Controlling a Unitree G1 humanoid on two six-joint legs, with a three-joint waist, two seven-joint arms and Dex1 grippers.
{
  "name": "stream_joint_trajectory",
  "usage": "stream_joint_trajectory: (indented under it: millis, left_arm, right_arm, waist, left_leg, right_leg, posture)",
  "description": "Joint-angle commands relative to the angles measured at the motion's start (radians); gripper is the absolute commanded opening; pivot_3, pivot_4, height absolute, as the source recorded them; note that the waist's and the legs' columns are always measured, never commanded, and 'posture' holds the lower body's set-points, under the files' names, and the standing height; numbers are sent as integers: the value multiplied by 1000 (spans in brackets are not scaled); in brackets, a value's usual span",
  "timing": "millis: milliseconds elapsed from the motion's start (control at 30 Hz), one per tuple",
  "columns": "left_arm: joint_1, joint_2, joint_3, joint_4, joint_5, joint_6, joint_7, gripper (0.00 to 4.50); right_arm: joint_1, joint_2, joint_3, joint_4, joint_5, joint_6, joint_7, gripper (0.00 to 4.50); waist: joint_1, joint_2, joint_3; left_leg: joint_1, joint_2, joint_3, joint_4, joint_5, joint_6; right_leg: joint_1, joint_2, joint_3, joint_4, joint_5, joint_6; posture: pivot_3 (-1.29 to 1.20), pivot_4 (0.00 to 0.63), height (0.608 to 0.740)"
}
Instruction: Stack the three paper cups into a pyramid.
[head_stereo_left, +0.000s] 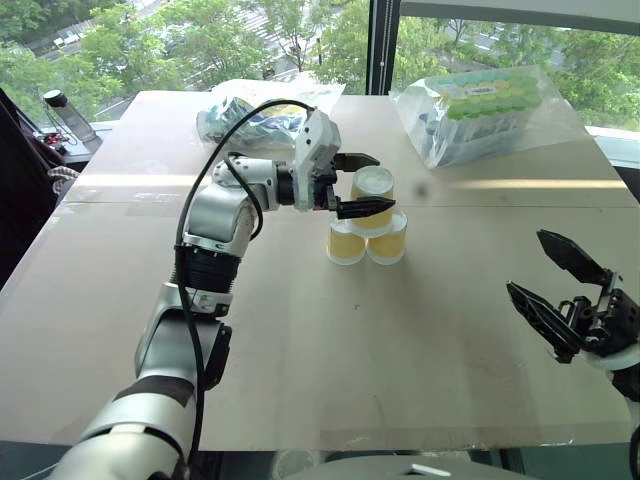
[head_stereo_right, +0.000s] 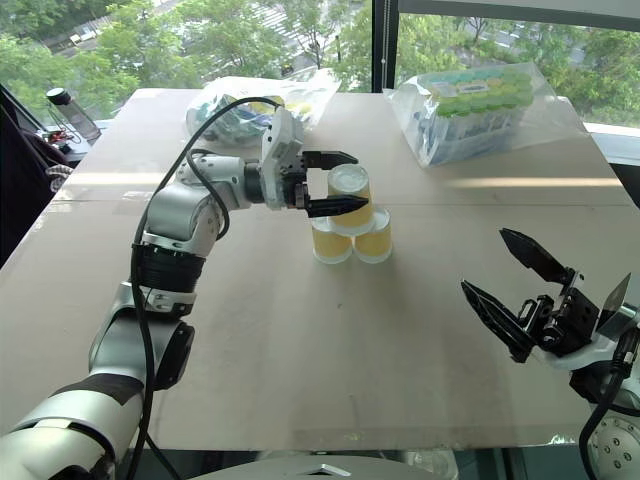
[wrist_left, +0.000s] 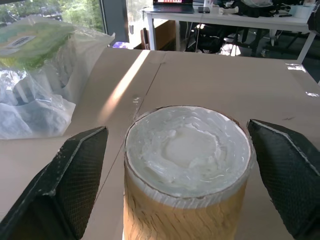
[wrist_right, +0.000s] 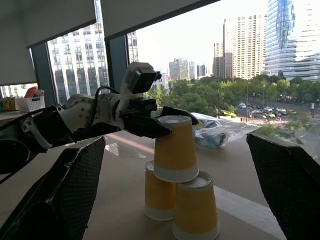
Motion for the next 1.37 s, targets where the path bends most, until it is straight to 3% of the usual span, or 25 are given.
stream_joint_trajectory:
  millis: [33,167,300,500,567,633,833,1067,1367]
  left_arm:
    - [-46,-14,51,-12,-23,-34,17,4486]
    - [-59,1,112,-86,-89,9,23,4486]
    - [-21,20,240,-221,-255,90,25,4486]
    - [301,193,326,-471,-309,226,74,4486]
    - [511,232,350,-582,-267,205,116,4486]
    - [696,211,366,-647,-205,134,189,4486]
    - [1038,146,320,-757,-64,-1,331,4486]
    - [1216,55,241,-750,87,-137,470,4486]
    - [1227,40,213,-693,116,-229,494,4486]
  right_arm:
    - [0,-8,-12,-21,14,-14,9,4500]
    - [16,-11,-15,-26,12,-10,13,4500]
    - [30,-30,-2,11,-11,3,34,4500]
    - [15,-62,31,239,-219,-102,109,4500]
    - [6,-73,58,295,-274,-123,126,4500]
    - [-7,-79,90,324,-322,-112,104,4500]
    - [-30,-98,149,419,-415,-119,104,4500]
    - [-76,-108,146,602,-413,-201,204,4500]
    - [-75,-104,147,675,-419,-278,247,4500]
  waist:
    - [1,0,0]
    - [0,0,0]
    - [-3,0,0]
    - [-7,2,-1]
    - [-10,2,-1]
    - [-6,1,-1]
    - [23,-2,-1]
    - [23,-2,-2]
    - [21,-1,-2]
  left_leg:
    - [0,0,0,0,0,0]
    - [-1,0,0,2,0,0]
    - [-1,1,0,2,0,0]
    - [5,2,1,0,0,0]
    - [6,3,2,-1,0,0]
    - [10,4,4,-3,0,0]
    - [13,4,5,-4,0,0]
    - [17,5,7,-5,0,0]
    - [17,5,8,-6,0,0]
  right_leg:
    - [0,0,0,0,0,0]
    - [0,0,0,0,0,0]
    - [0,0,0,1,0,0]
    - [1,0,5,2,0,0]
    - [1,0,6,2,0,0]
    - [2,0,10,2,0,0]
    - [4,-1,11,1,-3,-5]
    - [8,0,12,-1,-3,-4]
    - [8,0,13,-1,-3,-4]
  posture:
    - [0,150,740]
    - [0,150,740]
    - [0,150,740]
    - [0,150,740]
    - [0,150,740]
    - [0,150,740]
    - [0,150,740]
    - [0,150,740]
    - [0,150,740]
